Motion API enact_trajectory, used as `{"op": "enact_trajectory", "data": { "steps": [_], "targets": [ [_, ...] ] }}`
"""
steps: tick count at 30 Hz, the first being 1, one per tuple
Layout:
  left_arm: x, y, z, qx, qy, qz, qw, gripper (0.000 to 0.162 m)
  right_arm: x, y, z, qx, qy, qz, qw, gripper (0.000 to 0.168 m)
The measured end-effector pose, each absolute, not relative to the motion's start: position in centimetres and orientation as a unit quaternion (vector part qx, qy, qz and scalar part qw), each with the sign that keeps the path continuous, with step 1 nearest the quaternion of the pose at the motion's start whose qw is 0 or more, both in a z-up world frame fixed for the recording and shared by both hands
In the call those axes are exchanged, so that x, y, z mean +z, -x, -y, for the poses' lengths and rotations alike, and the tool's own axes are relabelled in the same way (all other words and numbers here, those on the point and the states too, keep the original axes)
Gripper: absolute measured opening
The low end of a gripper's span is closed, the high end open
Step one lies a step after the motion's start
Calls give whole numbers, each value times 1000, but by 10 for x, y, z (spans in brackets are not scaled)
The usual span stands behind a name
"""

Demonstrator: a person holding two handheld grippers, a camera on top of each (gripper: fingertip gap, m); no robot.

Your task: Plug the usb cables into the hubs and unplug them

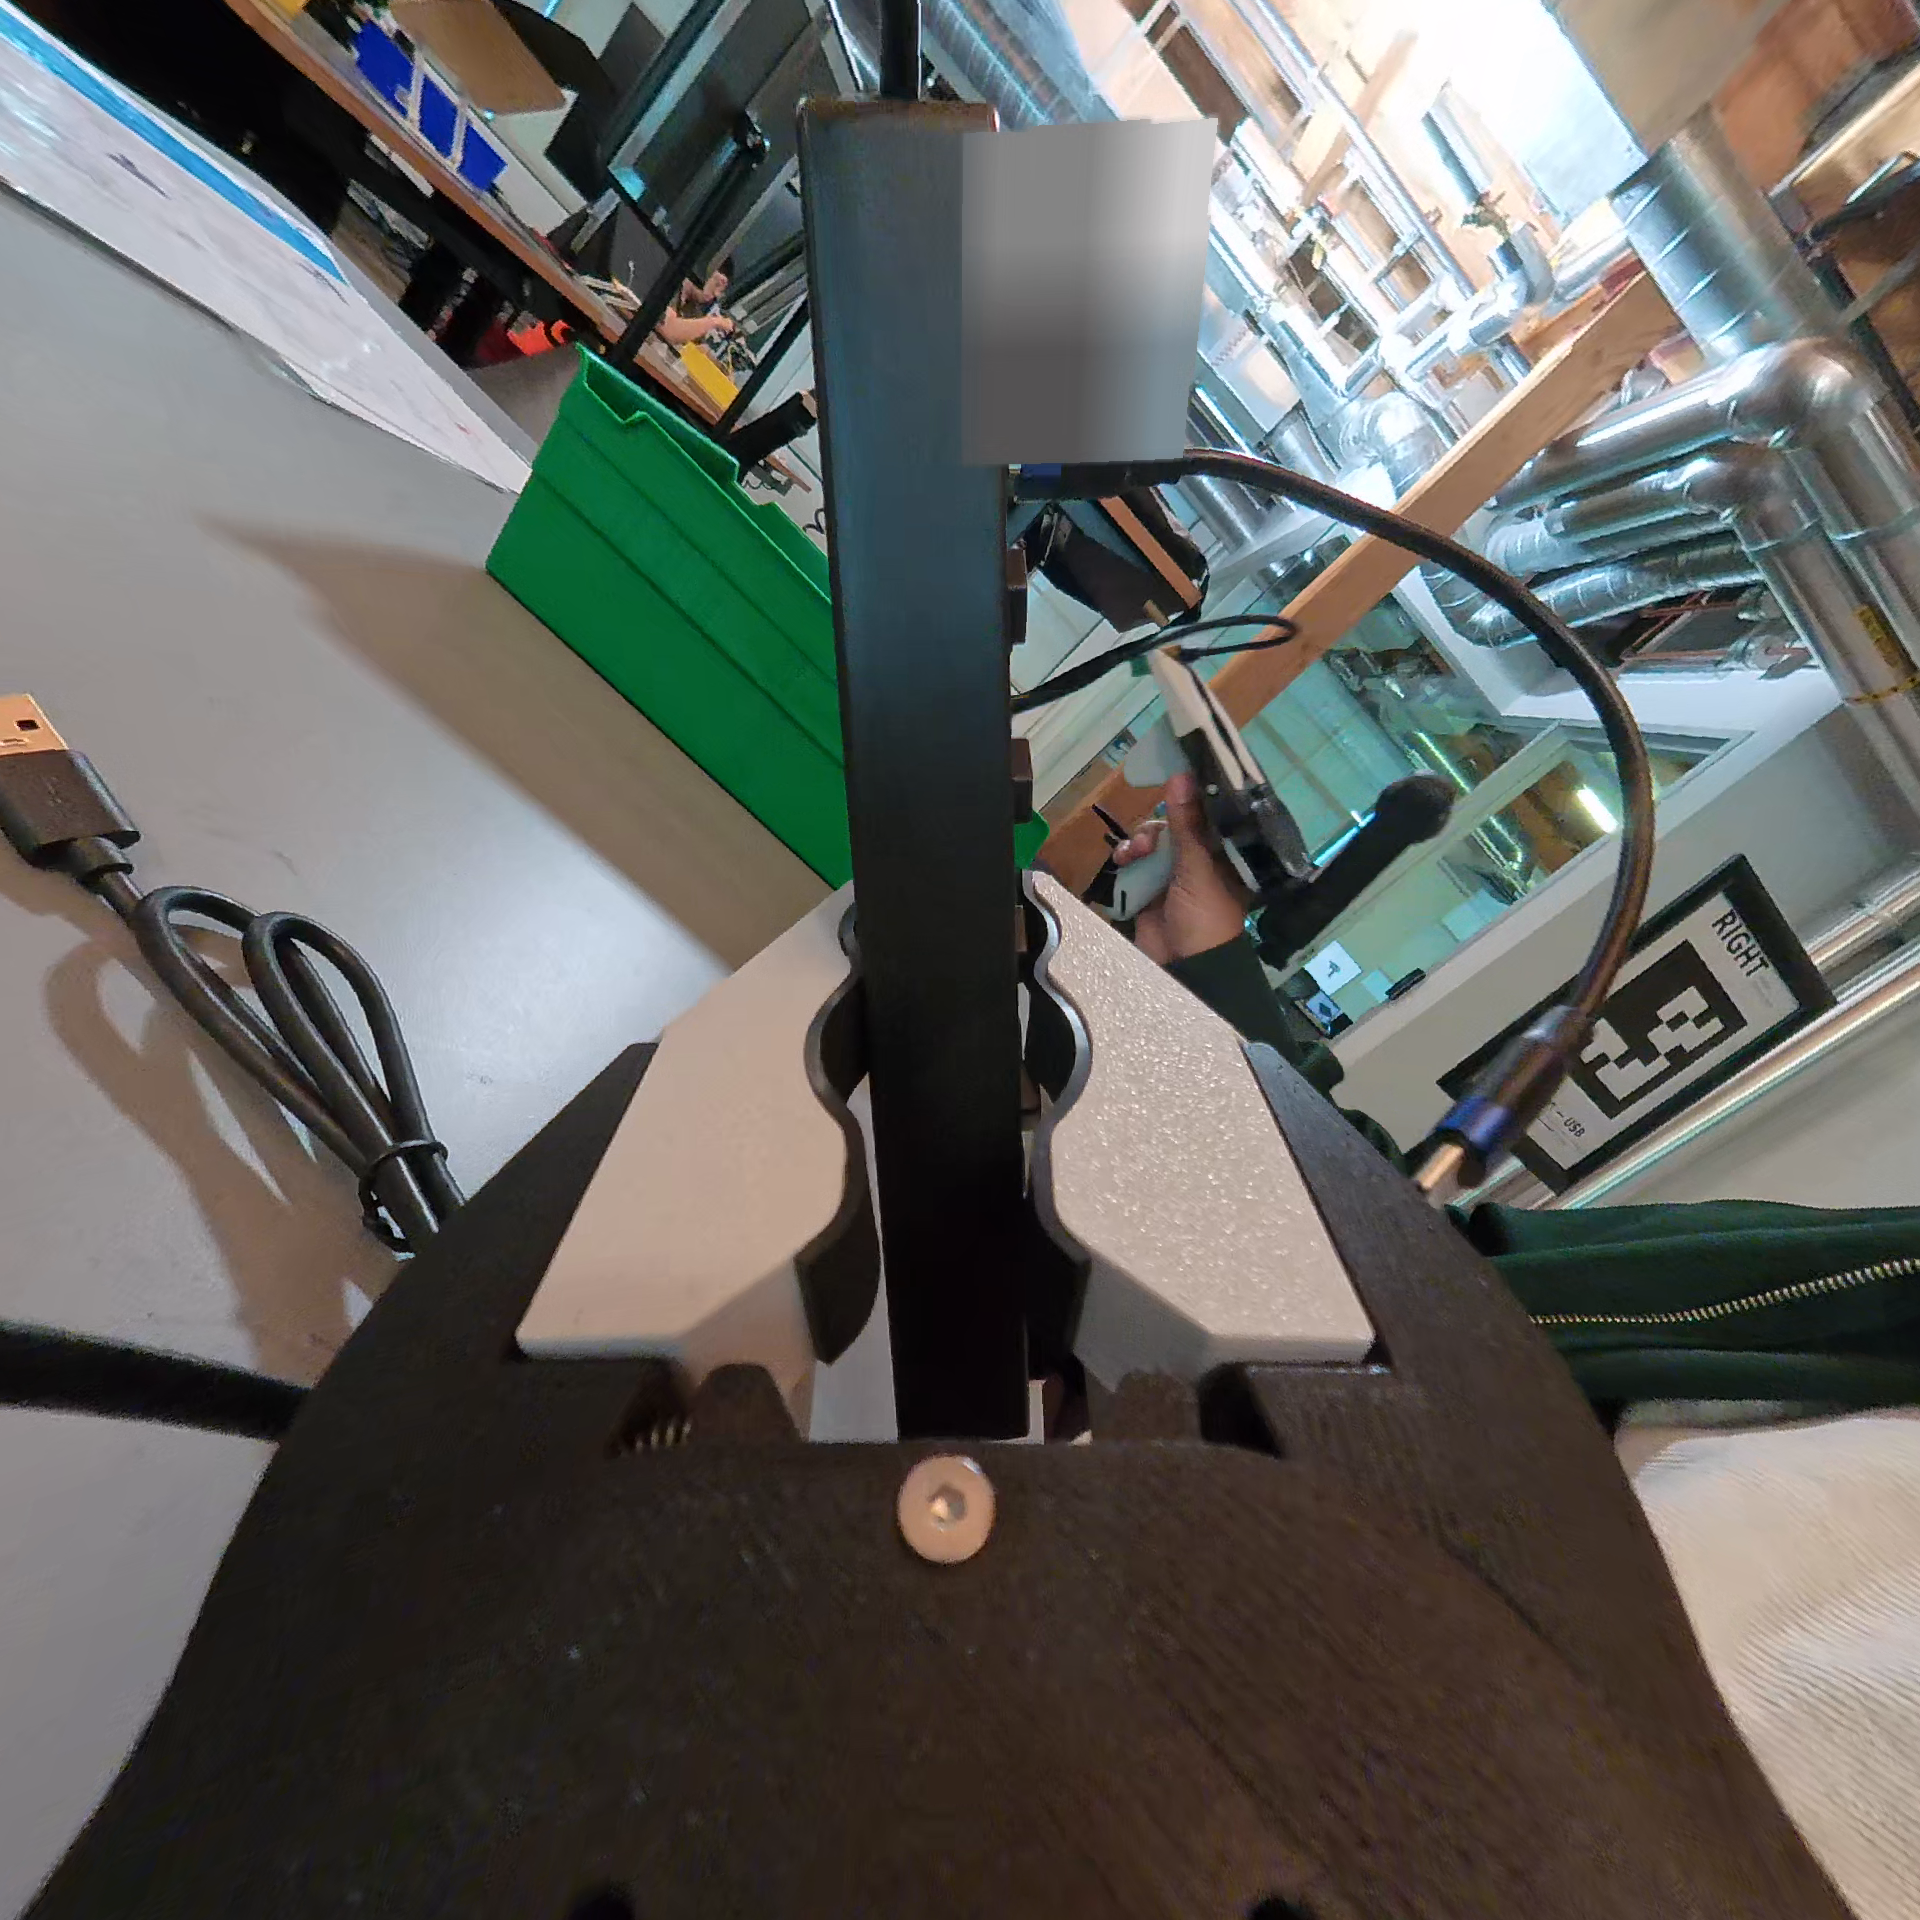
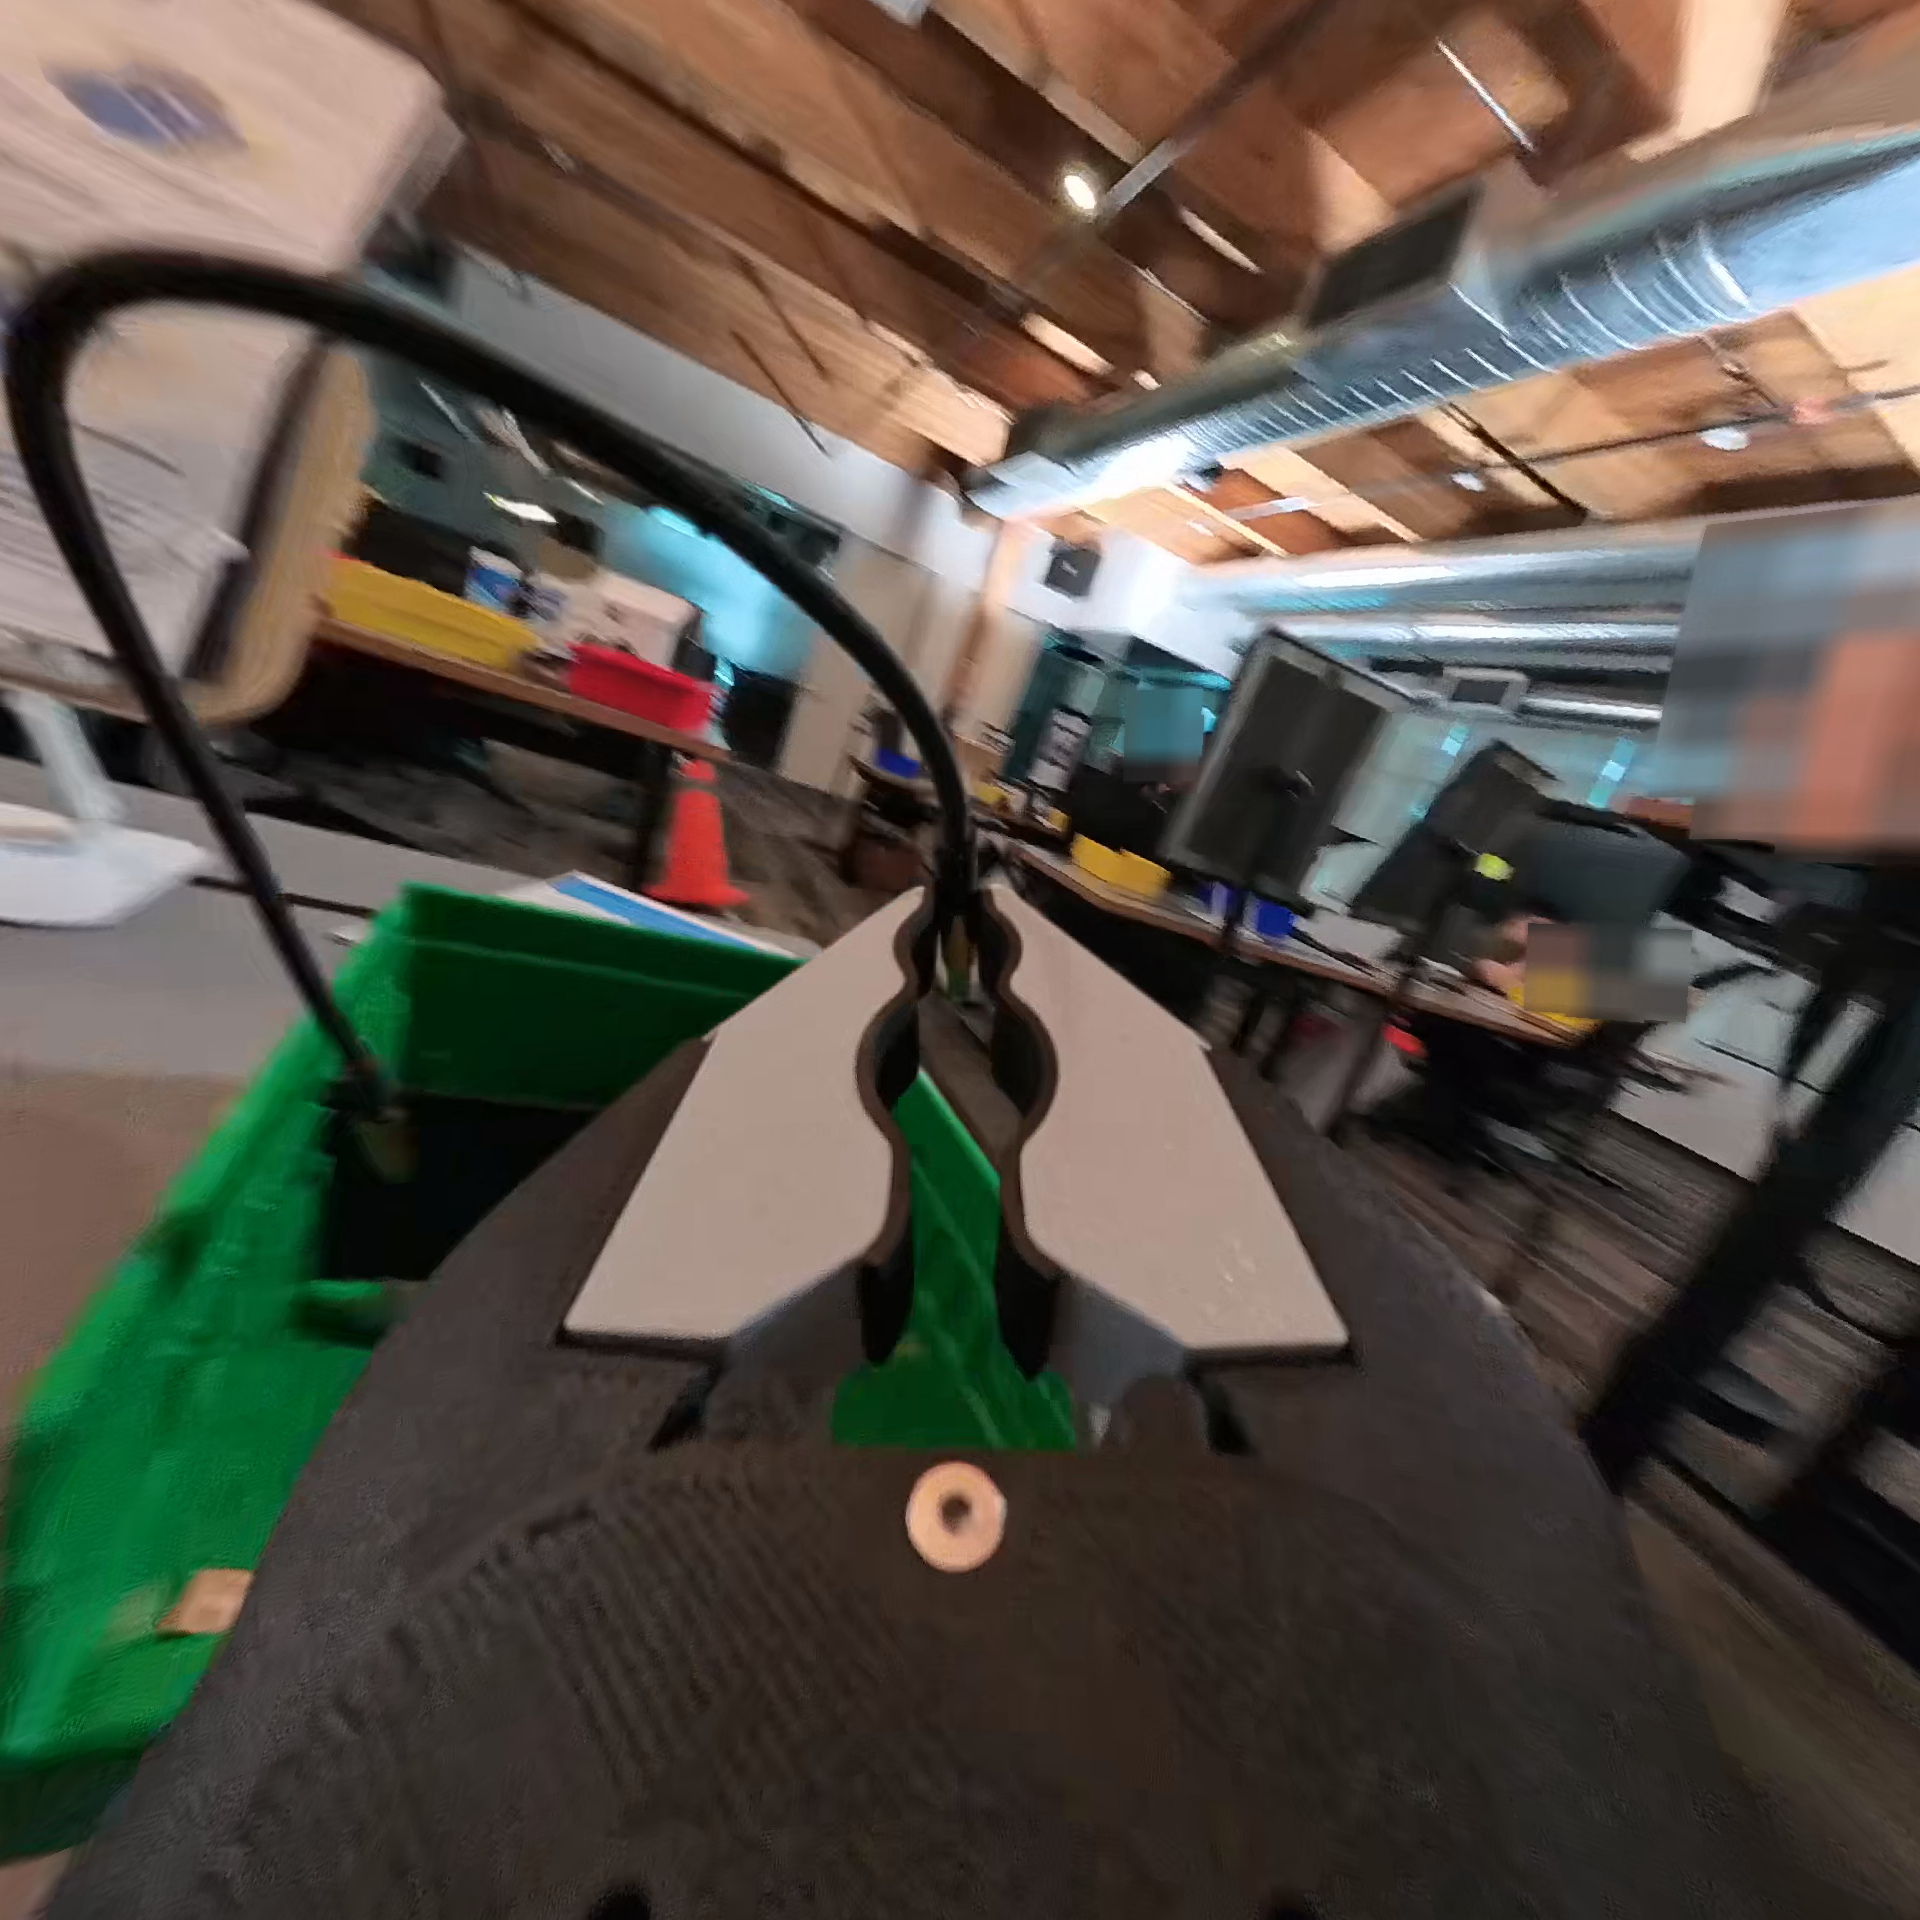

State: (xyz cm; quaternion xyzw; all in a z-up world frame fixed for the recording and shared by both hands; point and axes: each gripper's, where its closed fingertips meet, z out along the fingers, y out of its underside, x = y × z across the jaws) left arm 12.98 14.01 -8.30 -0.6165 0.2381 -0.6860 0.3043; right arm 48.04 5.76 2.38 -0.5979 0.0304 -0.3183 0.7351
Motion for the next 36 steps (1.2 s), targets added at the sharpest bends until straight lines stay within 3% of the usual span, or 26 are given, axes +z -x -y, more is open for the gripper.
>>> {"op": "enact_trajectory", "data": {
  "steps": [6, 13, 15, 16, 20, 23, 30, 36],
  "targets": [
    [-84, -130, -139, -685, 617, -240, 303, 22, -7, -515, -64, -357, 642, -51, 677, 6],
    [-86, -132, -138, -682, 621, -243, 300, 22, -73, -484, -104, -319, 742, 89, 583, 7],
    [-87, -132, -138, -681, 622, -244, 299, 23, -103, -474, -112, -282, 784, 106, 543, 19],
    [-87, -132, -139, -680, 623, -244, 300, 22, -105, -474, -113, -281, 789, 104, 536, 10],
    [-88, -132, -139, -676, 625, -245, 302, 22, -100, -466, -110, -217, 805, 71, 548, 50],
    [-89, -132, -140, -674, 628, -244, 302, 22, -91, -474, -107, -196, 800, 28, 566, 65],
    [-94, -135, -137, -651, 637, -269, 312, 22, -58, -480, -98, -193, 756, -24, 624, 57],
    [-97, -138, -133, -644, 639, -283, 311, 22, -81, -455, -108, -160, 804, 17, 573, 61]
  ]
}}
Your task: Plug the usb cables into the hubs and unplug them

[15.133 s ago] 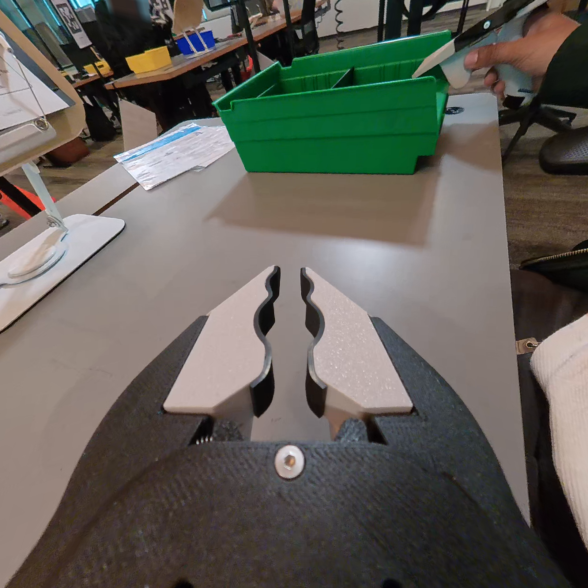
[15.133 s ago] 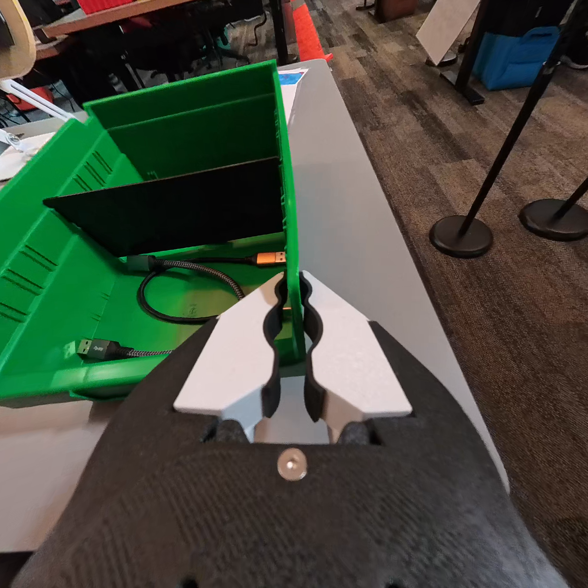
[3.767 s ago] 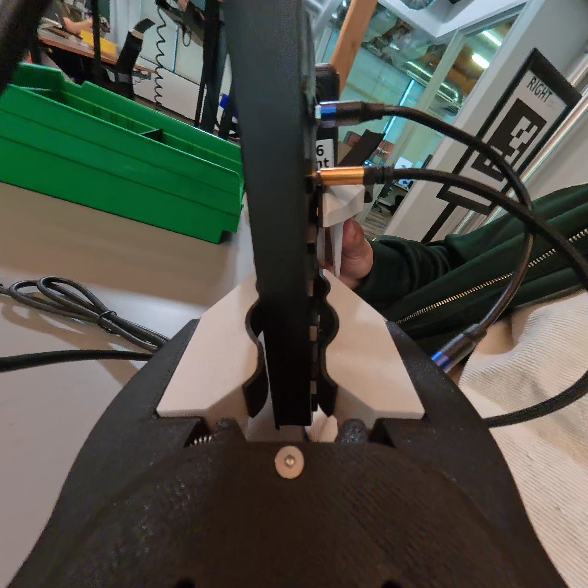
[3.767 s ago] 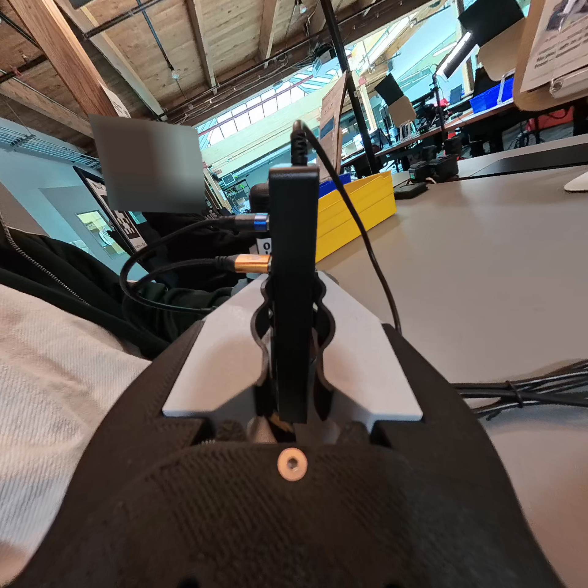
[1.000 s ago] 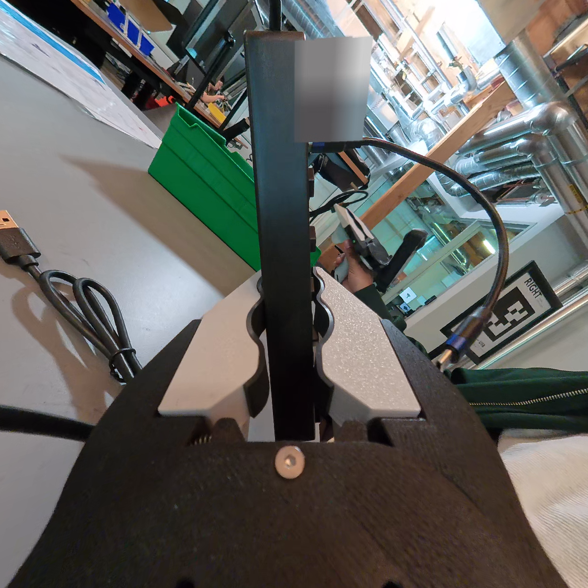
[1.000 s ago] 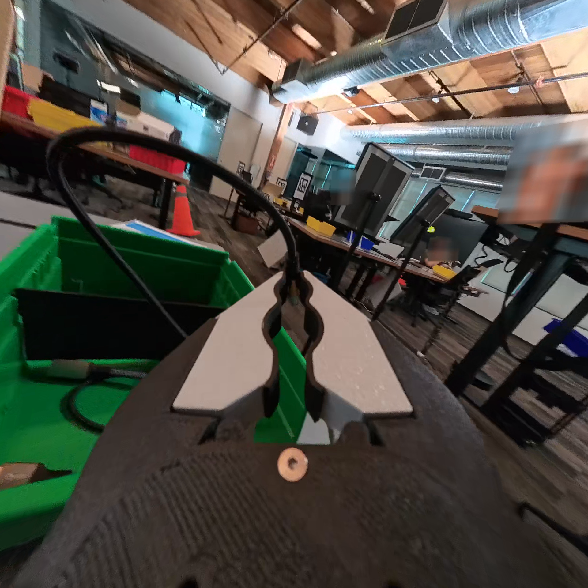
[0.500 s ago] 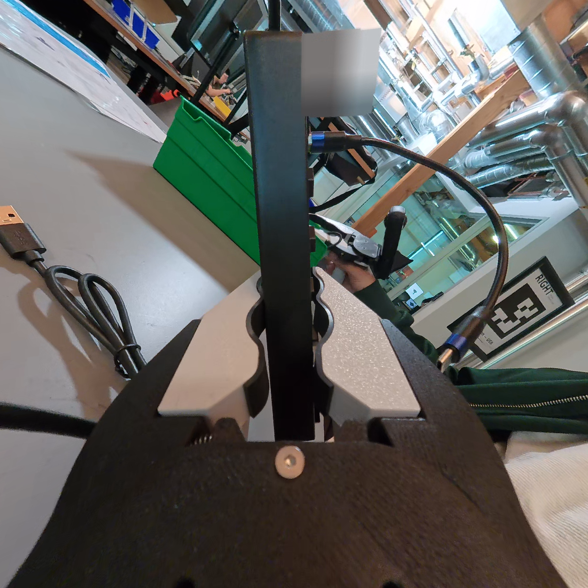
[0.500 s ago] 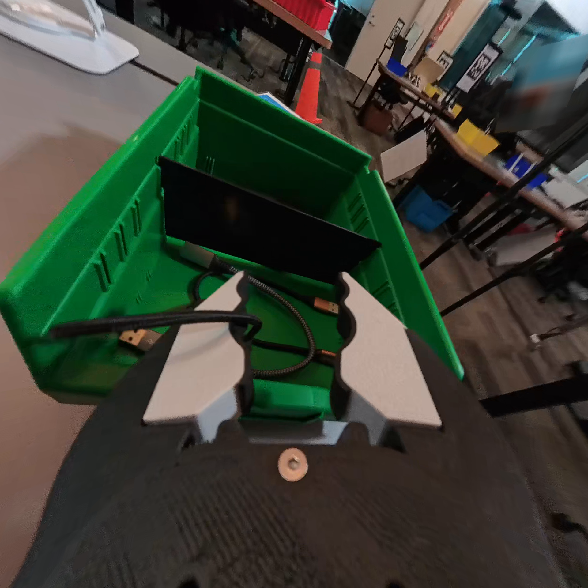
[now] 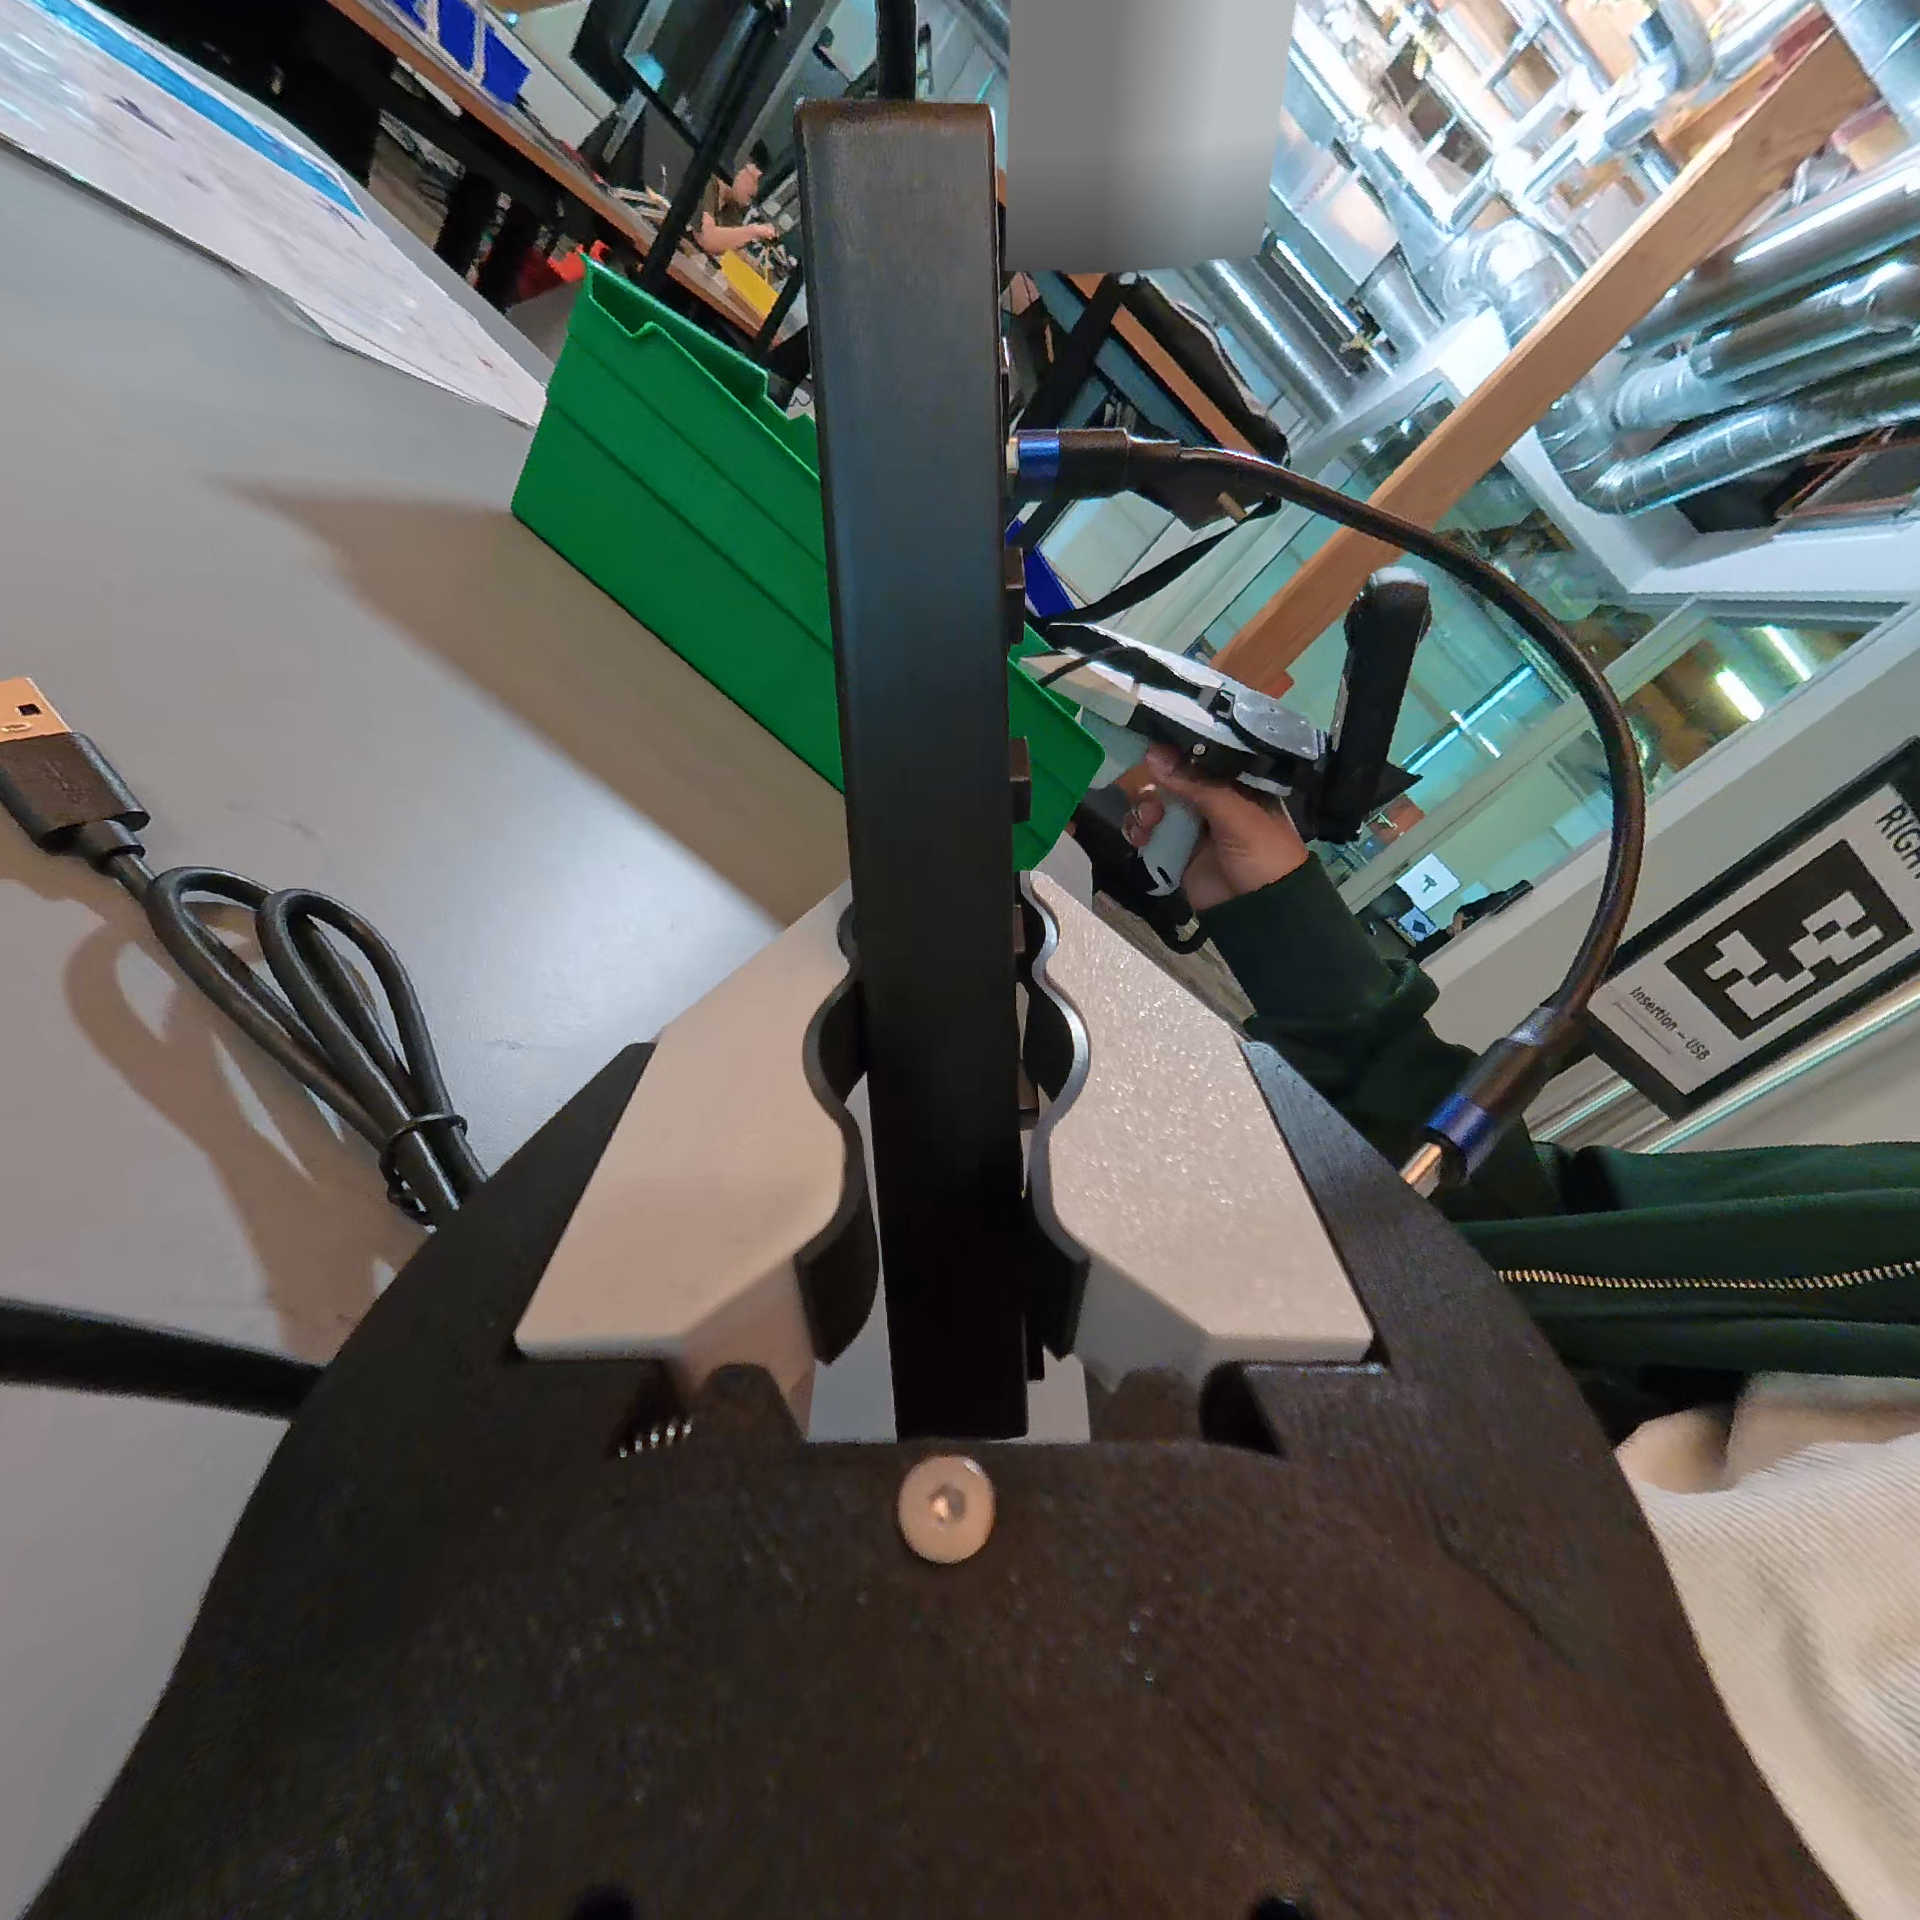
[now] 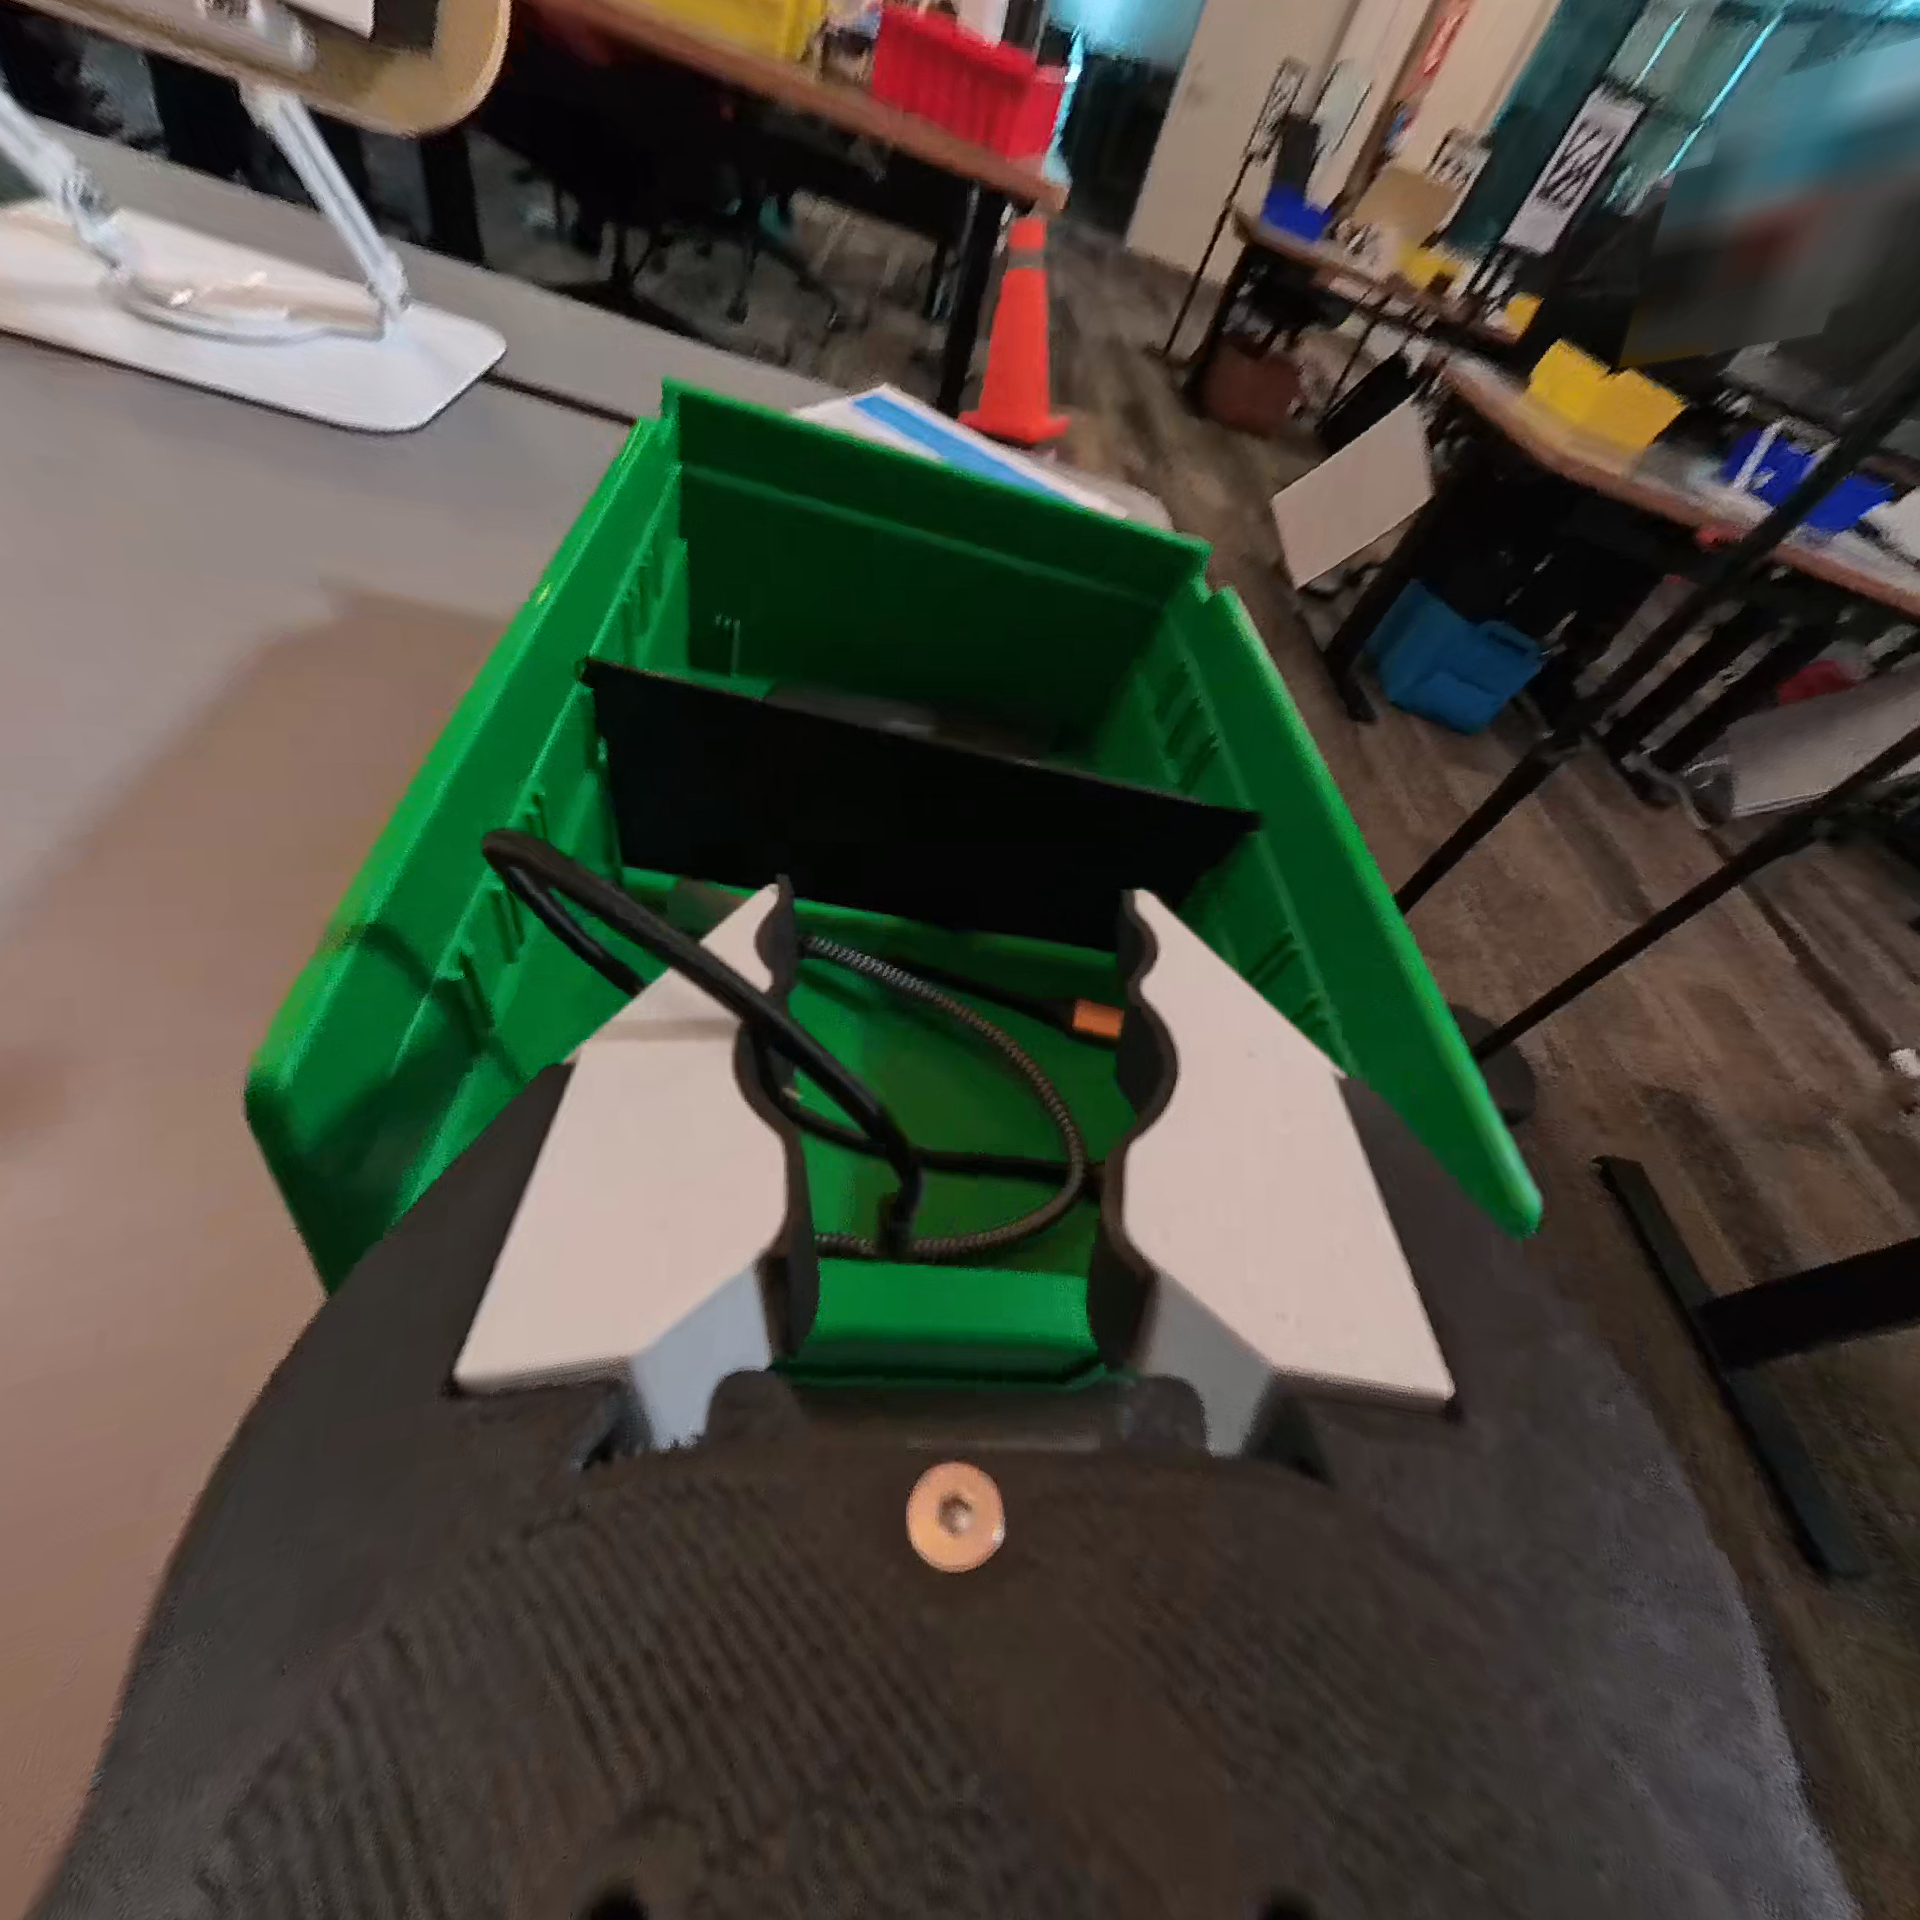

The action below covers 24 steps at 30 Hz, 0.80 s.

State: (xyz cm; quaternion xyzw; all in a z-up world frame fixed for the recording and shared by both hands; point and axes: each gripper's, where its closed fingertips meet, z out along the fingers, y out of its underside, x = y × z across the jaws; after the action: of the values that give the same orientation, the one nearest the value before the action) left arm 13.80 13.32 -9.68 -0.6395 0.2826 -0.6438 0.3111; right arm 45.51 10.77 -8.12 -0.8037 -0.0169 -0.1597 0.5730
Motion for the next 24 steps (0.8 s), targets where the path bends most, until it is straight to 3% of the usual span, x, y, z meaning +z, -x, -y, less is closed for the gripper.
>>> {"op": "enact_trajectory", "data": {
  "steps": [2, 4, 8, 12, 17, 22, 24],
  "targets": [
    [-97, -138, -134, -645, 640, -281, 311, 22, -76, -461, -106, -169, 797, 2, 580, 55],
    [-97, -137, -135, -647, 640, -275, 310, 22, -56, -481, -97, -213, 762, -40, 610, 31],
    [-97, -137, -137, -652, 641, -264, 305, 22, -44, -506, -84, -227, 730, -95, 638, 5],
    [-98, -137, -137, -652, 643, -264, 304, 22, -75, -514, -90, -194, 772, -107, 596, 27],
    [-98, -137, -137, -653, 643, -264, 302, 22, -58, -509, -89, -145, 741, -124, 644, 25],
    [-99, -137, -137, -652, 645, -261, 300, 22, -50, -510, -90, -102, 716, -156, 673, 1],
    [-99, -136, -140, -648, 649, -255, 308, 22, -37, -490, -96, -48, 699, -136, 701, 0]
  ]
}}
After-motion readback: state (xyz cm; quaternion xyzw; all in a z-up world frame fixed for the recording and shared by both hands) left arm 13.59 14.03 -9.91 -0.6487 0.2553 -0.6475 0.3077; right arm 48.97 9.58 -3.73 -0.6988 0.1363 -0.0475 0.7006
